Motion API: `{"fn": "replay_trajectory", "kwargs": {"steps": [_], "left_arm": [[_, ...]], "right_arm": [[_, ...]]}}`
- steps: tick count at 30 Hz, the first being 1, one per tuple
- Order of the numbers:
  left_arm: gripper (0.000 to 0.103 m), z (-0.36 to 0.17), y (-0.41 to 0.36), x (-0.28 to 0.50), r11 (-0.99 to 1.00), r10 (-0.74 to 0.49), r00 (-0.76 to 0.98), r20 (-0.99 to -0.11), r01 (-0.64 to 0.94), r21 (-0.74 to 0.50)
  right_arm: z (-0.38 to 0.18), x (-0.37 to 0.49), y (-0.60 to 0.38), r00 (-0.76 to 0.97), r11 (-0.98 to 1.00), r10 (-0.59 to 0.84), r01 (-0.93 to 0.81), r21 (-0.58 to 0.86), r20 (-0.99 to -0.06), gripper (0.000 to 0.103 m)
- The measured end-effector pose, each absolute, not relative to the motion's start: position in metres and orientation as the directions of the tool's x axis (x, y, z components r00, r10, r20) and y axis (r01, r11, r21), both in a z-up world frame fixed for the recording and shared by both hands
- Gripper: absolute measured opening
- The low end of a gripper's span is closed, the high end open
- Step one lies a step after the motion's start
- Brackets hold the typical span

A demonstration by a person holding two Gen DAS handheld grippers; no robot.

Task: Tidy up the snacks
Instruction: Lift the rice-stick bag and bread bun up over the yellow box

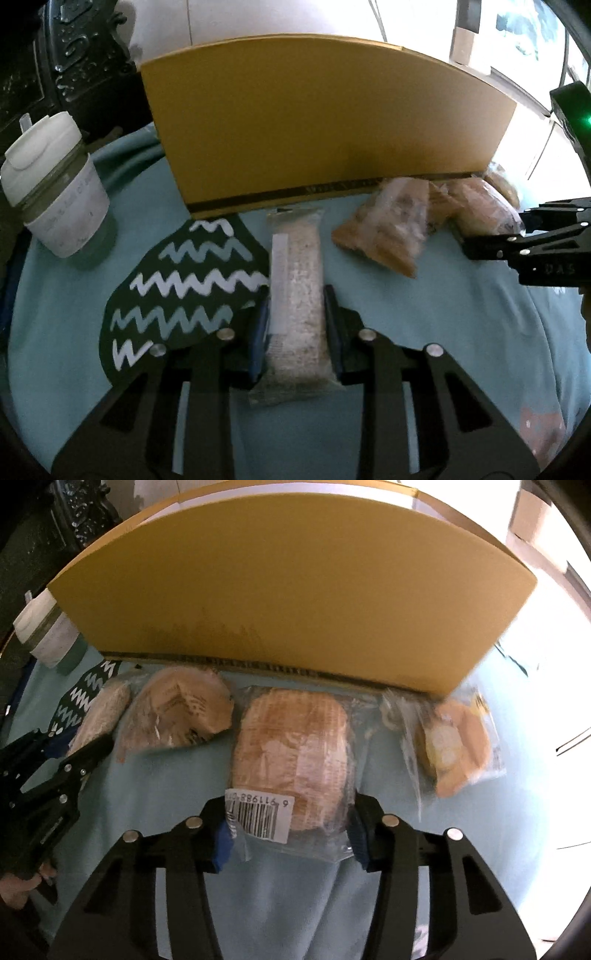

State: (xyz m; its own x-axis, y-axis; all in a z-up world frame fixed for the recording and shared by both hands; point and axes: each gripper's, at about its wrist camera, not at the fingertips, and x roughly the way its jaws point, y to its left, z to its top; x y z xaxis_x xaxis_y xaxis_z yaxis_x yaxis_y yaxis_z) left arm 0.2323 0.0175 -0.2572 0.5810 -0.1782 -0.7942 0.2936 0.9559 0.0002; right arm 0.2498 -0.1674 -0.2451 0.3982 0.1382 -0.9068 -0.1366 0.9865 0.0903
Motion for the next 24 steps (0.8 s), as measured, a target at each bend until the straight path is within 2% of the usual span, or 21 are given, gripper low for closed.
{"fn": "replay_trajectory", "kwargs": {"steps": [13, 24], "left_arm": [[0.027, -0.227, 0.024, 0.172, 0.966, -0.222, 0.593, -0.774, 0.240, -0.093], [0.028, -0.141, 0.025, 0.129, 0.958, -0.267, 0.706, -0.656, 0.271, -0.099]], "right_arm": [[-0.215, 0.172, -0.189, 0.447, 0.969, 0.240, -0.163, 0.186, -0.862, 0.049], [-0.146, 0.124, -0.201, 0.552, 0.944, 0.326, -0.232, 0.234, -0.767, 0.049]]}}
